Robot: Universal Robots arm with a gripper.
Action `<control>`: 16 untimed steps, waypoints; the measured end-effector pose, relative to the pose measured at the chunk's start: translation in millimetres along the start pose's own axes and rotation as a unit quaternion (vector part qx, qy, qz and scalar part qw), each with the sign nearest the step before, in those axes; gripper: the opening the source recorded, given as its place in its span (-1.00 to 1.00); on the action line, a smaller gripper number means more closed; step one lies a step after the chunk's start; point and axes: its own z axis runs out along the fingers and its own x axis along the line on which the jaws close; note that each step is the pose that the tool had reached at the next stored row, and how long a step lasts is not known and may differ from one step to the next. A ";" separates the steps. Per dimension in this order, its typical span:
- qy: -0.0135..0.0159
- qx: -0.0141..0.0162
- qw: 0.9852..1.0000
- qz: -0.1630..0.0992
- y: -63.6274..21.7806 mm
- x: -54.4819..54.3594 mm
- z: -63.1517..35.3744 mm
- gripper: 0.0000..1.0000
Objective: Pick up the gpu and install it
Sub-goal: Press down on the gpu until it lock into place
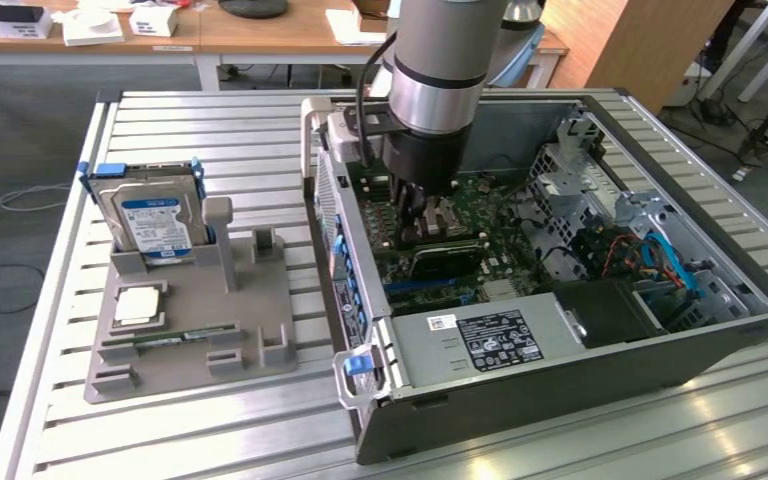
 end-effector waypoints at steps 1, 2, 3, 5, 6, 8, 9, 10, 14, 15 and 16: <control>0.000 0.000 1.000 0.000 0.0 0.0 0.9 -0.79; 0.000 0.000 1.000 0.000 0.1 0.0 1.6 -0.79; 0.000 0.000 1.000 0.000 0.1 0.0 2.4 -0.79; 0.000 0.000 1.000 0.000 0.1 0.0 3.5 -0.79; 0.000 0.000 1.000 0.000 0.2 0.0 3.7 -0.79; 0.000 0.000 1.000 0.000 0.2 0.1 3.7 -0.79; 0.000 0.000 1.000 0.000 0.2 0.0 4.0 -0.79; 0.000 0.000 1.000 0.000 0.2 0.0 4.7 -0.79; 0.000 0.000 1.000 0.000 0.2 0.0 5.2 -0.79; 0.000 0.000 1.000 0.000 0.2 0.0 5.2 -0.79; 0.000 0.000 1.000 0.000 0.2 0.0 5.2 -0.79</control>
